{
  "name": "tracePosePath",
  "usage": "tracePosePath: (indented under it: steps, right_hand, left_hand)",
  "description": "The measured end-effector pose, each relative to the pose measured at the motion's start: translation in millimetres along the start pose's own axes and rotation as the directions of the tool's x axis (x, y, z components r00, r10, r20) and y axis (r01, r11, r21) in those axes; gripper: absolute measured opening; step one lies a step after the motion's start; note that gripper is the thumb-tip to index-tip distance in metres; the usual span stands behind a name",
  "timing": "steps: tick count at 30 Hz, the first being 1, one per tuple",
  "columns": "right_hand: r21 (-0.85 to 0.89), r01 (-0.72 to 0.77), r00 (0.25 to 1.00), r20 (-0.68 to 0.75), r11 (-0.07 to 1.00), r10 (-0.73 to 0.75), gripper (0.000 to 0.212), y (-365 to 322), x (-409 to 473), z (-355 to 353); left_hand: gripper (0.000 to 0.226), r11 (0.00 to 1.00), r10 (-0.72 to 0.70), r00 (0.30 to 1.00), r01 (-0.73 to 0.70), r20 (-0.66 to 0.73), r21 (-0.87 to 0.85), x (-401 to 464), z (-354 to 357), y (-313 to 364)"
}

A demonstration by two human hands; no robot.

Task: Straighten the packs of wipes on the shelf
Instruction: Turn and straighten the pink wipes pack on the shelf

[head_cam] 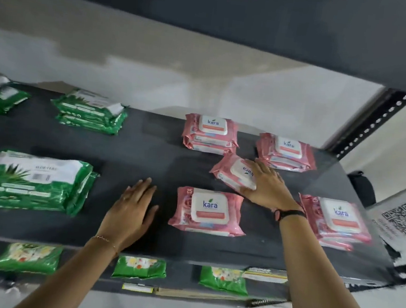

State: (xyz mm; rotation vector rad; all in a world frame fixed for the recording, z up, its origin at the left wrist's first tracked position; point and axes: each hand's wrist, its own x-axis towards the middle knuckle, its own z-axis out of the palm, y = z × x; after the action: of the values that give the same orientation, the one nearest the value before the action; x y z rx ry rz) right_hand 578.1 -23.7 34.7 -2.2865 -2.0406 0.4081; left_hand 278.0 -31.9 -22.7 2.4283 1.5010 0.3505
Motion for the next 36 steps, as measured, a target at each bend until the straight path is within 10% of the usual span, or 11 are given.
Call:
tracePosePath:
  steps: [8, 13, 18, 30, 36]
  right_hand:
    - [0.184, -0.007, 1.0, -0.006, 0.983, 0.008, 0.071, -2.7, 0.8, -10.7]
    - [0.174, 0.231, 0.96, -0.2, 0.957, -0.196, 0.068, -23.5, -36.0, -32.9]
    - [0.185, 0.392, 0.92, -0.078, 0.901, -0.385, 0.07, -53.6, -65.4, -16.1]
    - [0.157, 0.426, 0.904, -0.034, 0.891, -0.426, 0.064, -64.7, -66.9, 0.3]
    - [-0.068, 0.214, 0.96, -0.171, 0.975, -0.223, 0.065, -79.1, -73.0, 2.5]
  left_hand:
    - [0.058, 1.0, -0.018, 0.999, 0.018, -0.043, -0.002, -0.9, -0.7, 0.9]
    - [0.053, 0.999, -0.024, 0.999, 0.023, -0.035, -0.027, -1.9, -2.8, 1.8]
    - [0.053, 0.999, -0.012, 0.999, 0.01, -0.04, -0.035, -3.2, -3.9, 3.0]
    - [0.061, 1.0, -0.025, 0.997, 0.024, -0.07, -0.005, -7.2, -1.0, 6.5]
    - [0.053, 1.0, -0.02, 0.996, 0.019, -0.09, -0.016, -7.5, -2.0, 6.2]
